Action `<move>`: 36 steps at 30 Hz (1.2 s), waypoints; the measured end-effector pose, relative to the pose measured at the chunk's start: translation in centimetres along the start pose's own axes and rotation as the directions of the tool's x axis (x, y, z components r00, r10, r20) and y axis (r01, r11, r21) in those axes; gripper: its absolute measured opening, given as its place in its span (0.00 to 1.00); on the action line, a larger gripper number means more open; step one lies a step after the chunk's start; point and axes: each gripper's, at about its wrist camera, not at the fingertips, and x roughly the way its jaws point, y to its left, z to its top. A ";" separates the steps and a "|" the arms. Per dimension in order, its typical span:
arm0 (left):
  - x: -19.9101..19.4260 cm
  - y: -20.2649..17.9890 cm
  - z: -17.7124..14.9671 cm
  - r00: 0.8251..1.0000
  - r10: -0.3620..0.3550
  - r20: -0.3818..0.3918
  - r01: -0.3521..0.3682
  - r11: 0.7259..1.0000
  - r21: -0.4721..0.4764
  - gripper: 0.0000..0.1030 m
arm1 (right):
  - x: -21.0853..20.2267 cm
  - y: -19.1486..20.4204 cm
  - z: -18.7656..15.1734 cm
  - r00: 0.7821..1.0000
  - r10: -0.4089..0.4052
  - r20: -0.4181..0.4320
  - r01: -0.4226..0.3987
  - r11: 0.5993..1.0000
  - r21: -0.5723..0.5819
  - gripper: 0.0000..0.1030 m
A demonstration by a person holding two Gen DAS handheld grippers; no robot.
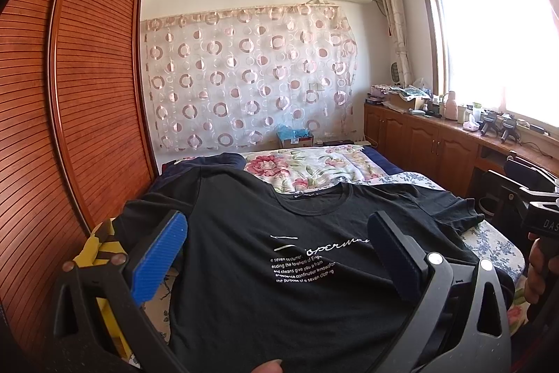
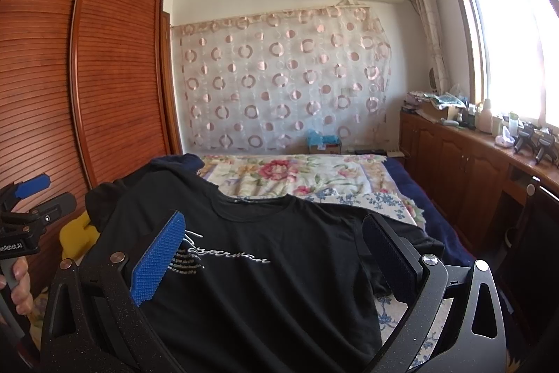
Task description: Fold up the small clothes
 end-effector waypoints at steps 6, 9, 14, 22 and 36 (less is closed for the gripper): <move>0.0 -0.1 0.0 1.000 0.000 0.001 0.000 1.000 0.000 1.00 | 0.0 0.0 0.1 1.000 -0.001 0.001 0.001 1.000 -0.001 1.00; 0.0 -0.1 0.0 1.000 0.001 0.001 -0.001 1.000 0.001 1.00 | 0.0 0.0 0.0 1.000 0.000 0.003 0.000 1.000 0.000 1.00; 0.0 -0.1 -0.1 1.000 0.001 0.001 -0.001 1.000 0.001 1.00 | 0.0 0.0 0.0 1.000 0.000 0.003 0.000 1.000 0.000 1.00; 0.0 -0.2 -0.1 1.000 0.001 0.001 -0.001 1.000 0.001 1.00 | 0.0 0.0 -0.1 1.000 0.000 0.004 0.000 1.000 0.000 1.00; 1.4 1.3 -1.1 0.999 0.017 -0.047 -0.018 0.999 -0.030 1.00 | 0.5 0.9 0.7 0.999 0.016 -0.028 -0.016 1.000 -0.010 1.00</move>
